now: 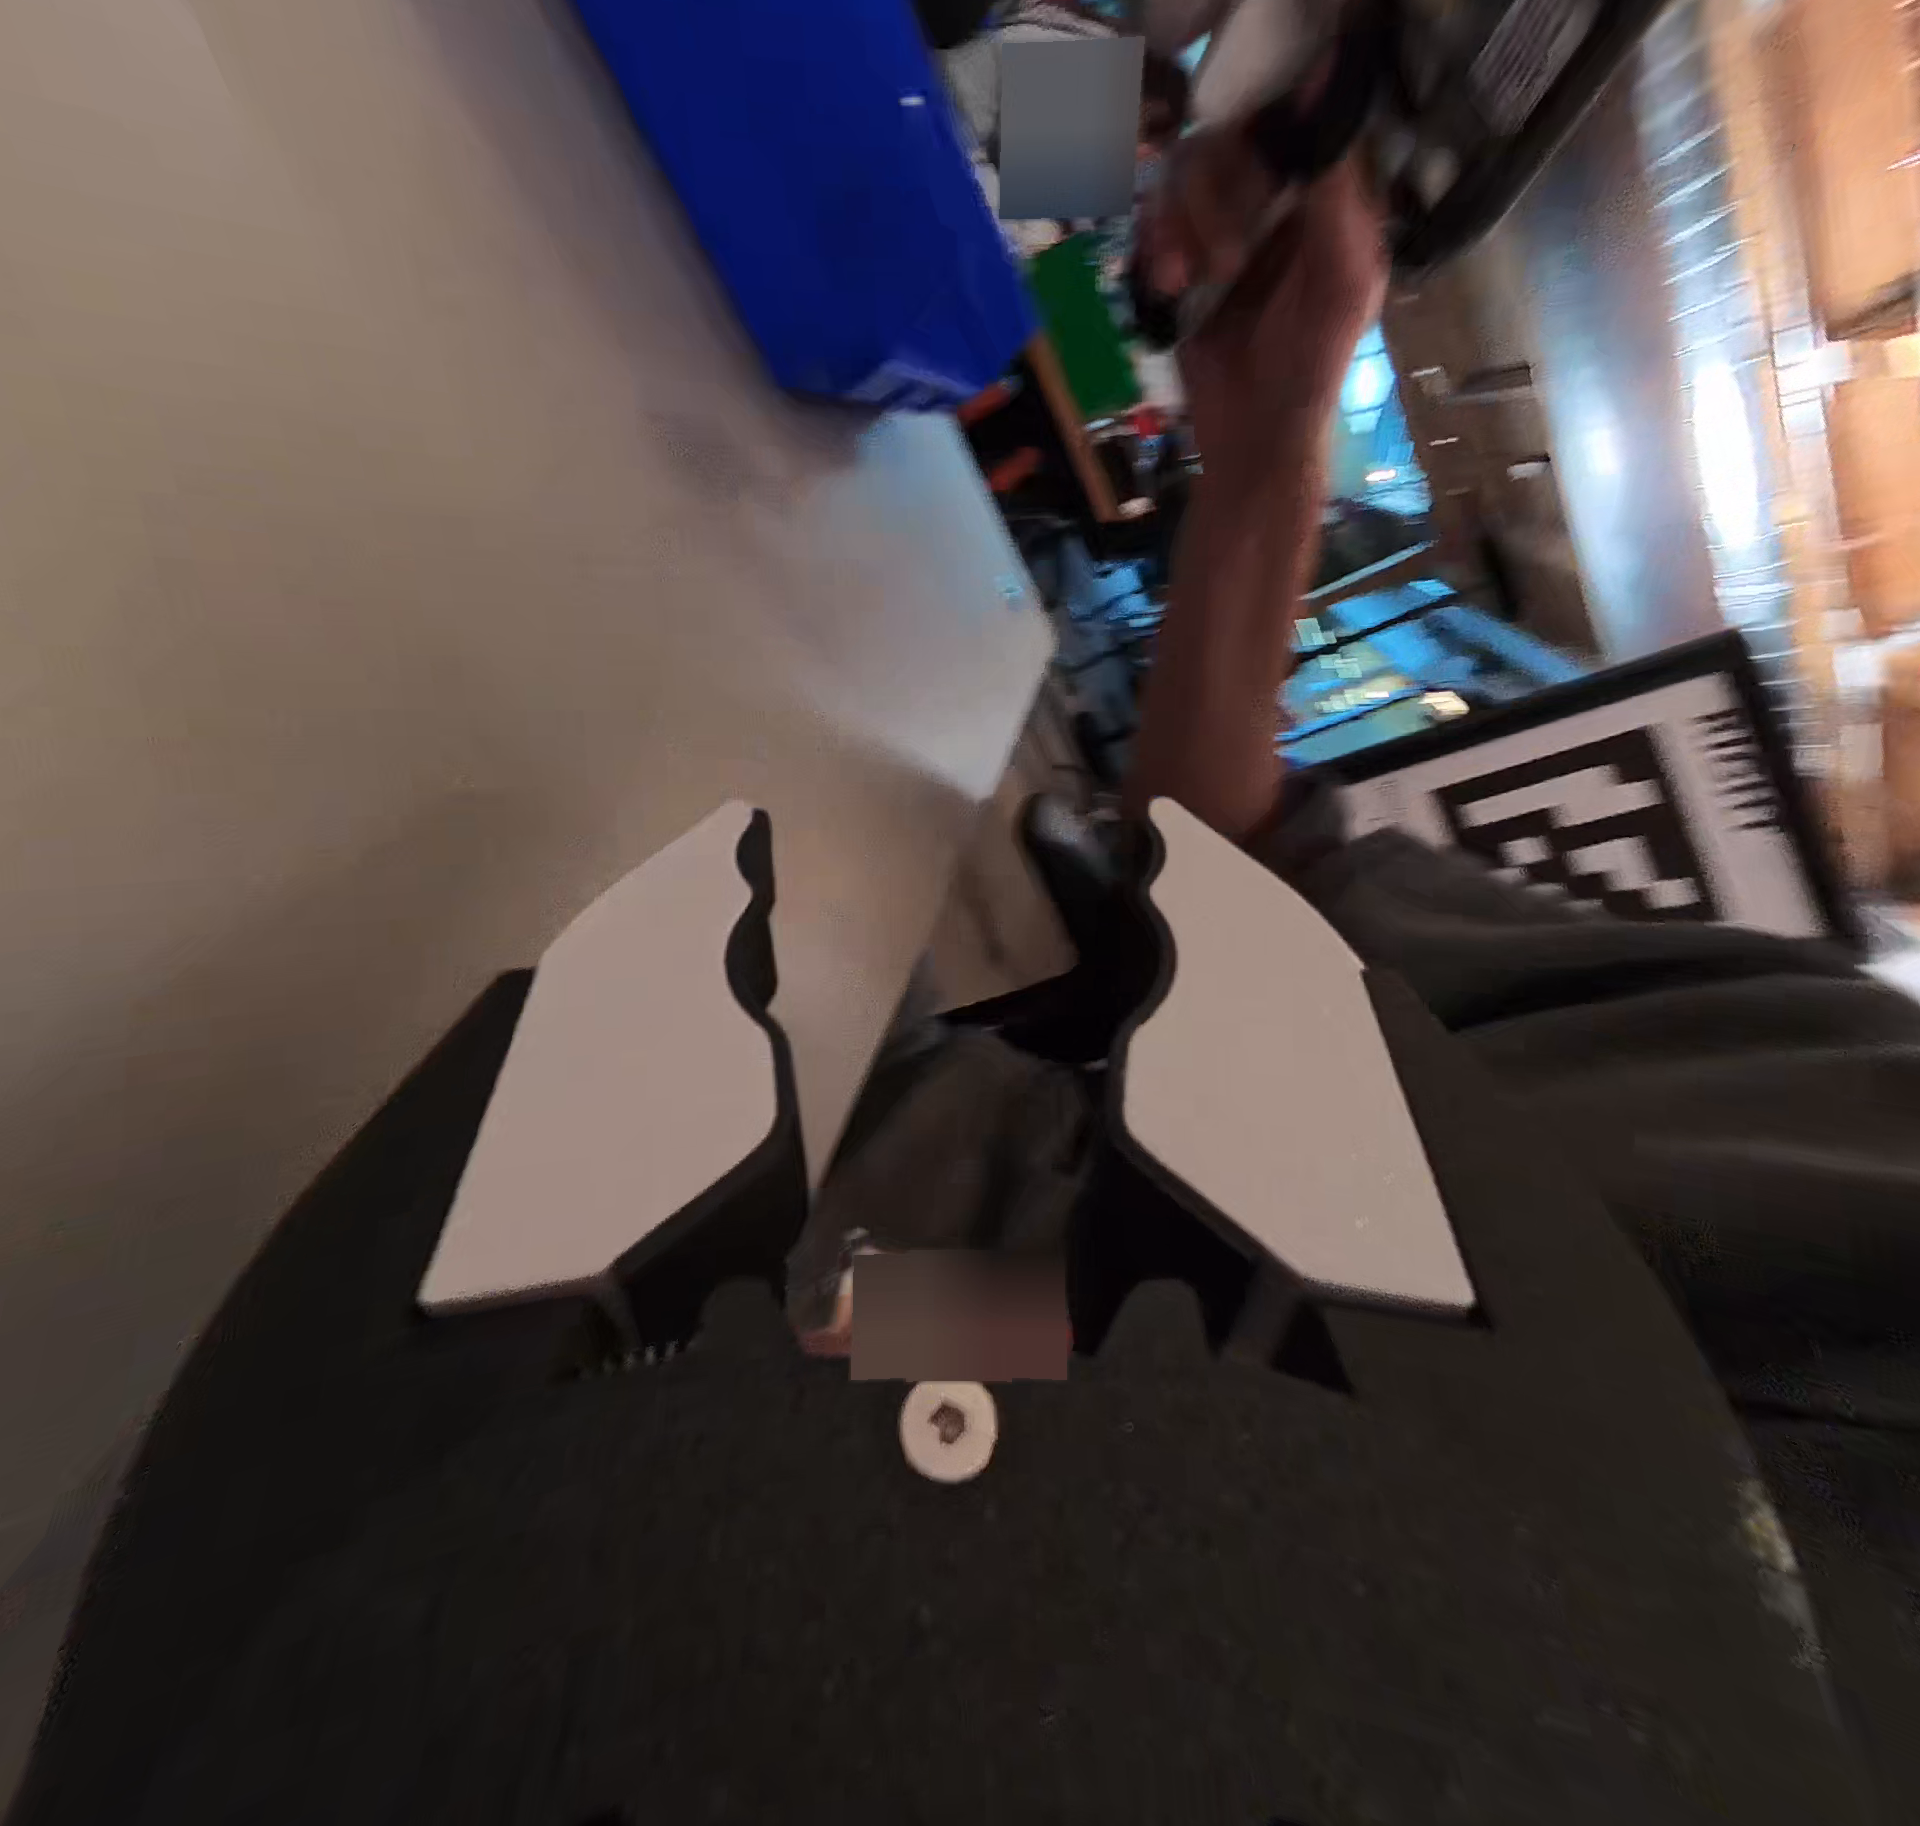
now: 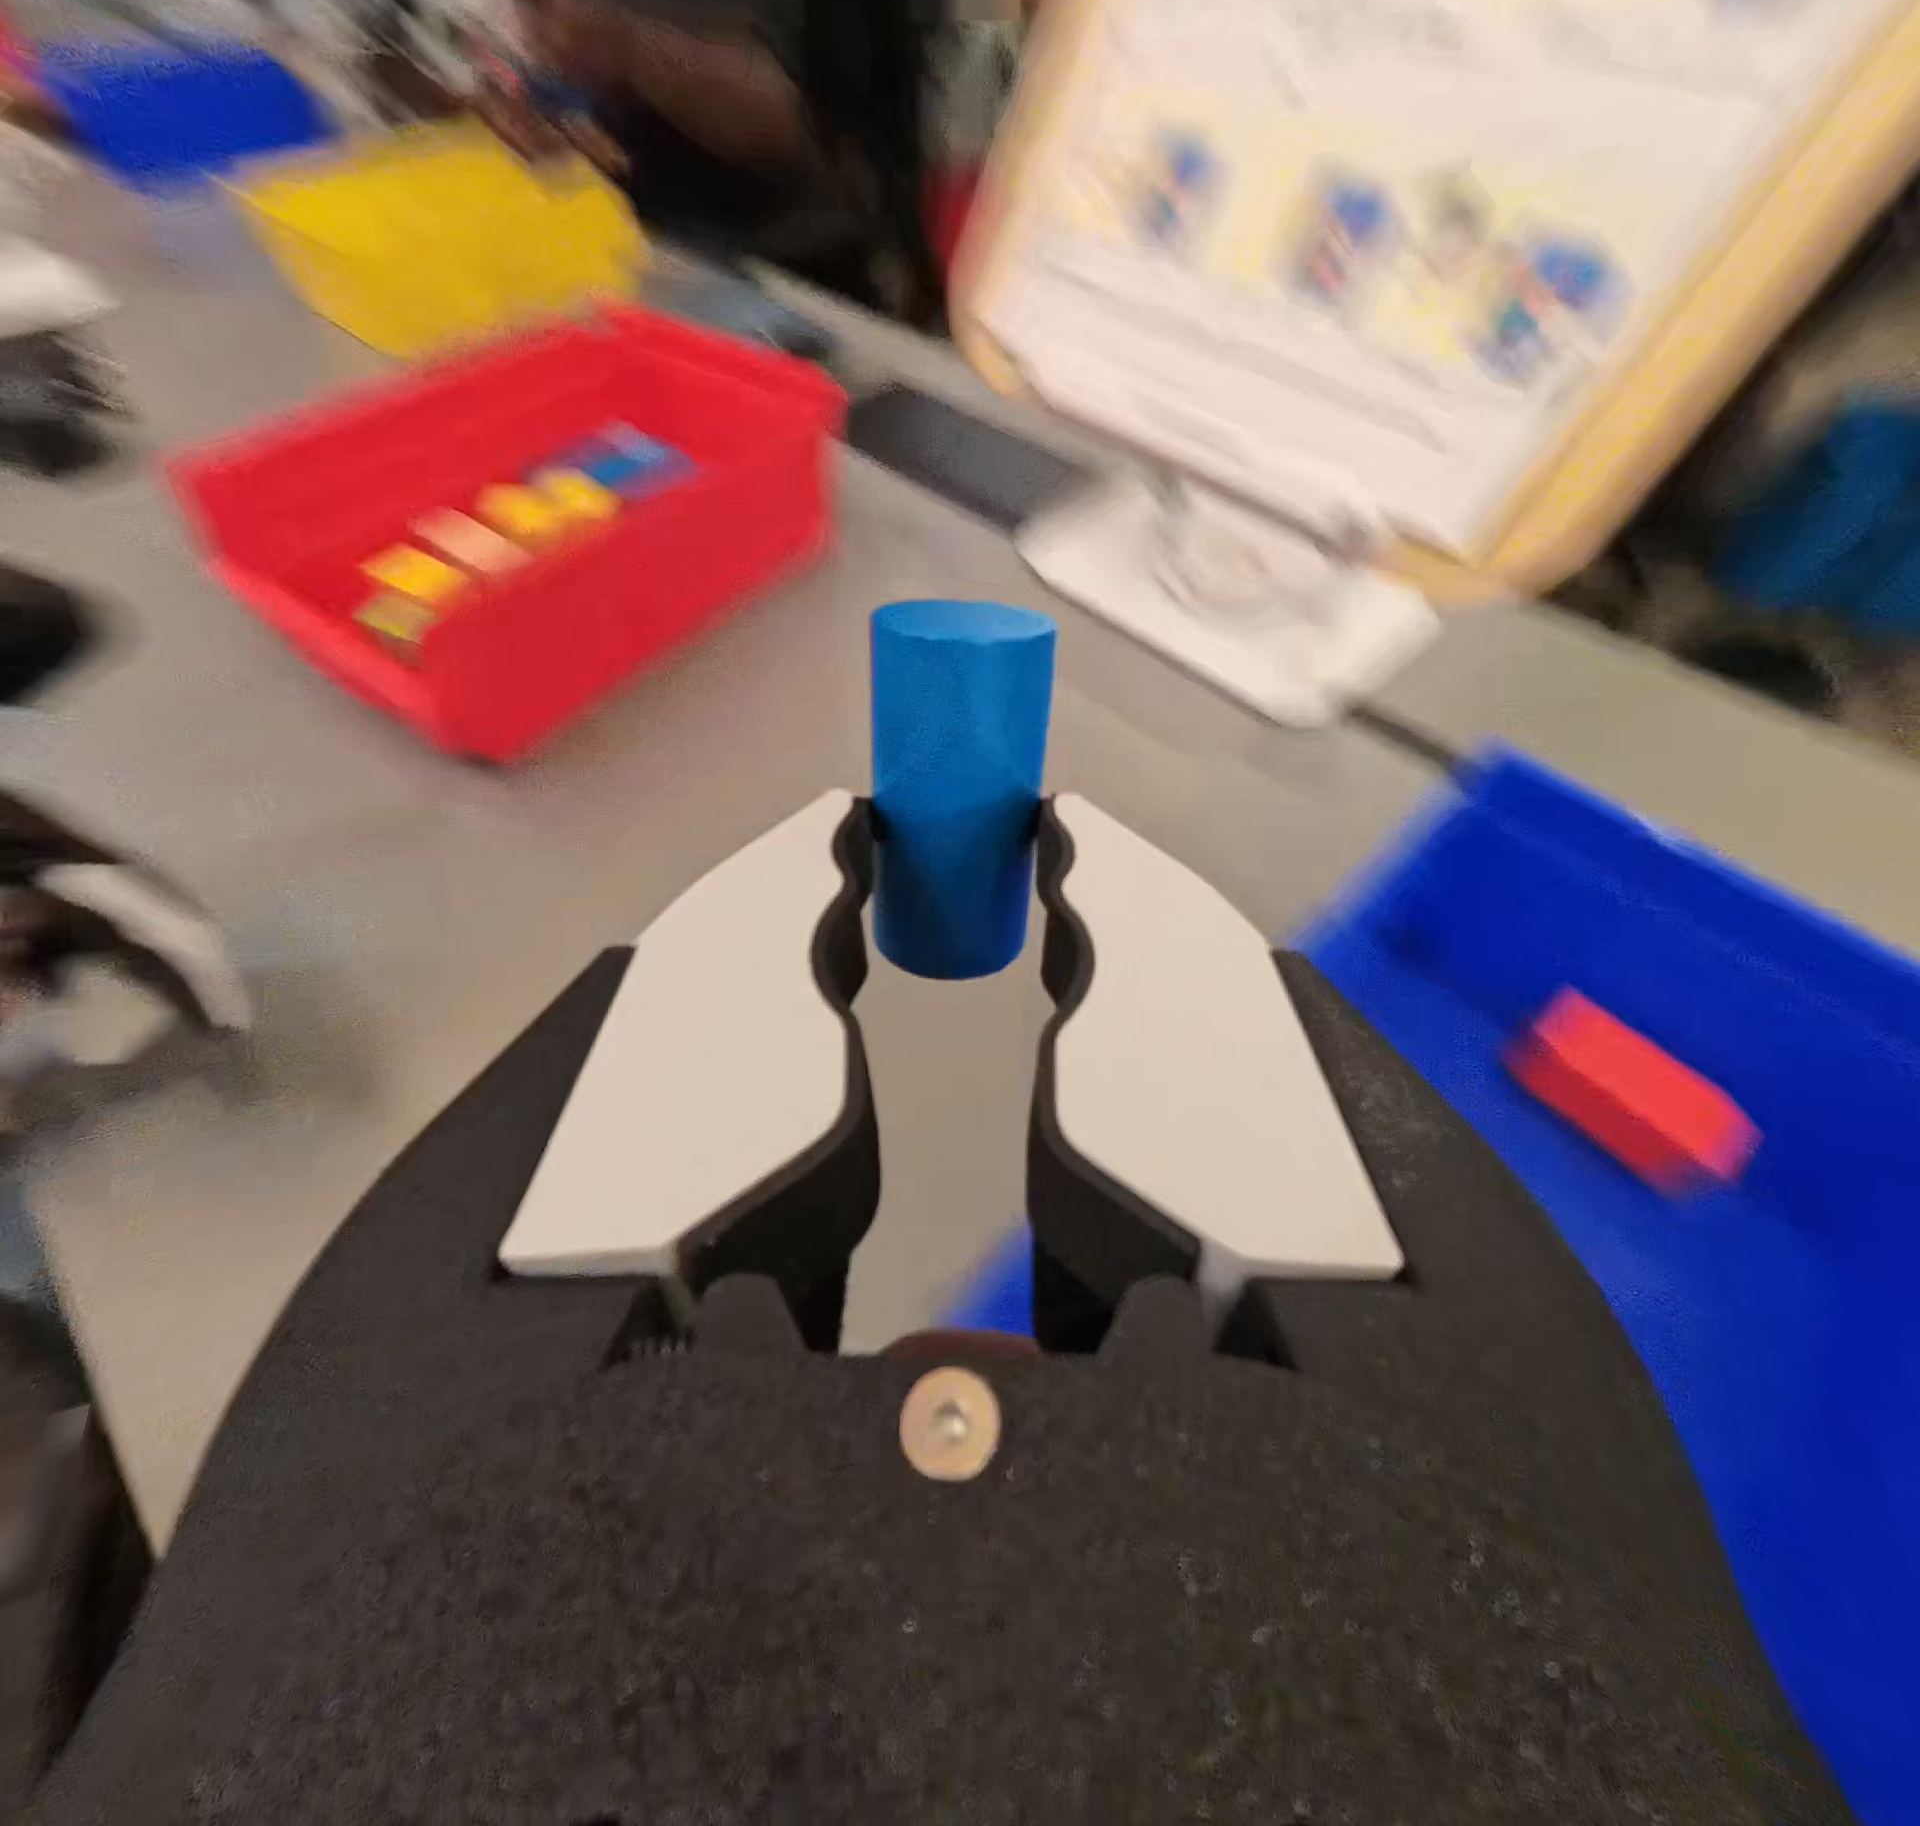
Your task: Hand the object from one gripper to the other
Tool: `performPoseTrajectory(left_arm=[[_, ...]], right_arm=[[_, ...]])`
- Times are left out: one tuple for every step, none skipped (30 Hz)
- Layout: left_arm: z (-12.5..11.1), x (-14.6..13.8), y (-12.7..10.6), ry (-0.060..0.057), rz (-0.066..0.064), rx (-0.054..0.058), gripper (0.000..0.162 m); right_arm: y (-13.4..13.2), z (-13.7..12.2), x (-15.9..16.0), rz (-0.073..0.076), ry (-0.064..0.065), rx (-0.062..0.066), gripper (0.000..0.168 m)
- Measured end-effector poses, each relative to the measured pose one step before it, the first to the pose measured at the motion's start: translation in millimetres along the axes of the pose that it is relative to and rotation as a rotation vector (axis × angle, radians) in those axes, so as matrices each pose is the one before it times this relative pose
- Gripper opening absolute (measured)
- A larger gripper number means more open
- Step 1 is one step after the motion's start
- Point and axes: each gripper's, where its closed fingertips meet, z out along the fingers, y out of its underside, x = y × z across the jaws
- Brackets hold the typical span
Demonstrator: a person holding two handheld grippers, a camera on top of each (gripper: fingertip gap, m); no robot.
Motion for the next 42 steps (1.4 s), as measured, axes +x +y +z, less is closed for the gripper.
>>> performPoseTrajectory(left_arm=[[-2.17,-8.04,10.28,-0.0547,0.0263,-0.0097,0.065],[-0.89,-1.94,6.29,-0.0241,0.0163,-0.0100,0.065],[-0.28,2.27,1.33,-0.0031,0.0155,-0.0007,0.065],[0.24,2.90,-1.76,-0.0029,0.0238,0.0035,0.064],[0.59,1.11,-2.13,-0.0152,0.0355,-0.0006,0.063],[0.48,-0.90,-0.76,-0.0277,0.0433,-0.0070,0.063],[0.20,-2.10,0.67,-0.0337,0.0418,-0.0100,0.063],[0.04,-1.82,1.03,-0.0302,0.0333,-0.0067,0.063],[0.04,-0.47,0.97,-0.0175,0.0205,-0.0031,0.063],[0.12,1.61,0.47,0.0015,0.0068,-0.0019,0.063],[-0.09,2.76,-0.24,0.0138,-0.0025,0.0000,0.063],[-0.45,1.84,-0.50,0.0120,-0.0035,0.0032,0.063],[-0.79,0.12,-0.01,0.0025,0.0004,0.0023,0.063],[-0.82,-1.63,0.83,-0.0065,0.0027,-0.0030,0.063],[-0.85,-1.76,0.67,-0.0075,0.0030,-0.0040,0.063],[-0.89,-0.60,-0.14,-0.0025,0.0020,-0.0015,0.063],[-0.94,0.43,-0.72,0.0027,0.0003,0.0011,0.063],[-0.95,1.13,-1.04,0.0053,0.0006,0.0037,0.063],[-0.96,0.53,-0.55,0.0020,0.0028,0.0045,0.063],[-1.09,-0.78,-0.10,-0.0051,0.0051,0.0027,0.063],[-1.26,-1.76,-0.36,-0.0110,0.0063,0.0034,0.064],[-1.70,-1.81,-1.51,-0.0134,0.0072,0.0058,0.064],[-2.13,-1.60,-2.51,-0.0146,0.0106,0.0077,0.064],[-2.71,-1.76,-3.25,-0.0180,0.0171,0.0102,0.064],[-3.00,-2.52,-3.25,-0.0250,0.0240,0.0110,0.064],[-3.18,-3.91,-2.75,-0.0325,0.0304,0.0092,0.064],[-3.07,-4.71,-2.13,-0.0371,0.0352,0.0052,0.064],[-2.55,-5.20,-1.70,-0.0383,0.0376,-0.0007,0.064],[-2.48,-5.33,-1.73,-0.0391,0.0388,-0.0037,0.064],[-2.20,-5.62,-1.84,-0.0410,0.0400,-0.0033,0.064],[-2.13,-6.70,-1.53,-0.0460,0.0414,-0.0034,0.064],[-2.01,-7.84,-0.62,-0.0524,0.0397,-0.0053,0.064],[-1.80,-8.27,1.03,-0.0498,0.0353,-0.0130,0.063],[-1.99,-8.07,2.43,-0.0420,0.0310,-0.0250,0.063],[-2.82,-9.26,2.03,-0.0422,0.0252,-0.0310,0.063],[-3.99,-10.85,-0.01,-0.0424,0.0211,-0.0303,0.063],[-5.13,-12.98,-2.12,-0.0431,0.0178,-0.0301,0.063],[-5.29,-15.69,-3.26,-0.0467,0.0100,-0.0340,0.063],[-4.12,-17.99,-2.71,-0.0465,-0.0006,-0.0485,0.062],[-2.78,-19.38,-3.36,-0.0462,-0.0098,-0.0552,0.064],[-1.75,-20.33,-6.48,-0.0483,-0.0188,-0.0379,0.068],[-0.26,-20.81,-8.89,-0.0475,-0.0352,-0.0204,0.068]], right_arm=[[19.00,0.06,37.51,0.0424,0.0986,-0.1420,0.030],[18.56,7.93,37.93,0.0403,0.1064,-0.1283,0.030],[14.74,16.66,32.25,0.0461,0.0802,-0.1067,0.030],[12.58,23.70,17.10,0.0632,-0.0050,-0.1065,0.030],[10.47,25.16,9.34,0.0559,-0.0326,-0.1220,0.030],[4.96,23.15,9.06,0.0186,-0.0035,-0.0989,0.030],[0.41,20.05,8.00,0.0003,0.0173,-0.0710,0.030],[-1.99,15.58,5.25,0.0027,0.0192,-0.0580,0.031],[-5.32,10.88,3.45,-0.0072,0.0273,-0.0313,0.031],[-6.20,7.87,1.01,-0.0272,0.0250,-0.0215,0.031],[-4.81,6.65,-1.05,-0.0508,0.0192,-0.0243,0.030],[-2.50,5.96,0.66,-0.0544,0.0258,-0.0355,0.030],[-1.90,5.10,2.15,-0.0512,0.0297,-0.0329,0.030],[-1.71,3.71,4.20,-0.0404,0.0353,-0.0198,0.030],[-2.89,1.18,2.88,-0.0251,0.0180,-0.0005,0.030],[-1.78,0.49,0.56,-0.0149,-0.0014,0.0070,0.030],[-0.67,0.44,-0.10,-0.0072,-0.0039,0.0072,0.030],[-0.90,0.10,-0.03,-0.0067,-0.0001,0.0190,0.030],[-1.24,-0.99,0.28,-0.0053,0.0055,0.0263,0.033],[-1.29,-4.93,2.20,0.0004,0.0179,0.0315,0.046],[-1.11,-11.50,3.51,0.0082,0.0246,0.0393,0.057],[-3.04,-18.57,4.41,0.0201,0.0302,0.0662,0.061],[-4.48,-24.36,3.10,0.0260,0.0278,0.0937,0.059],[-4.40,-27.71,1.91,0.0329,0.0285,0.1037,0.057],[-2.82,-28.56,-1.91,0.0351,0.0152,0.1024,0.056],[-0.57,-27.59,-8.28,0.0344,-0.0102,0.0981,0.055],[2.09,-25.35,-16.68,0.0280,-0.0457,0.0901,0.054],[5.95,-22.78,-23.88,0.0183,-0.0732,0.0727,0.054],[9.55,-19.64,-28.66,0.0293,-0.0839,0.0602,0.054],[11.96,-15.59,-31.36,0.0417,-0.0900,0.0603,0.054],[15.11,-11.37,-30.41,0.0388,-0.0821,0.0535,0.053],[18.61,-7.58,-26.73,0.0367,-0.0618,0.0384,0.051],[21.22,-4.73,-21.77,0.0267,-0.0430,0.0193,0.050],[21.76,-2.78,-15.15,0.0215,-0.0139,-0.0003,0.050],[18.96,-2.02,-11.38,0.0151,-0.0050,-0.0094,0.050],[13.80,-2.14,-9.49,-0.0030,-0.0090,-0.0034,0.049],[8.38,-2.35,-5.53,-0.0118,0.0029,0.0072,0.047],[4.27,-2.10,-2.86,-0.0073,0.0071,0.0092,0.047],[1.93,-1.12,-3.26,-0.0007,-0.0078,0.0063,0.047],[0.72,-0.01,-3.38,0.0026,-0.0182,0.0032,0.047],[0.25,0.95,-2.63,0.0014,-0.0169,-0.0028,0.047],[0.56,1.73,-1.69,-0.0047,-0.0107,-0.0056,0.047]])
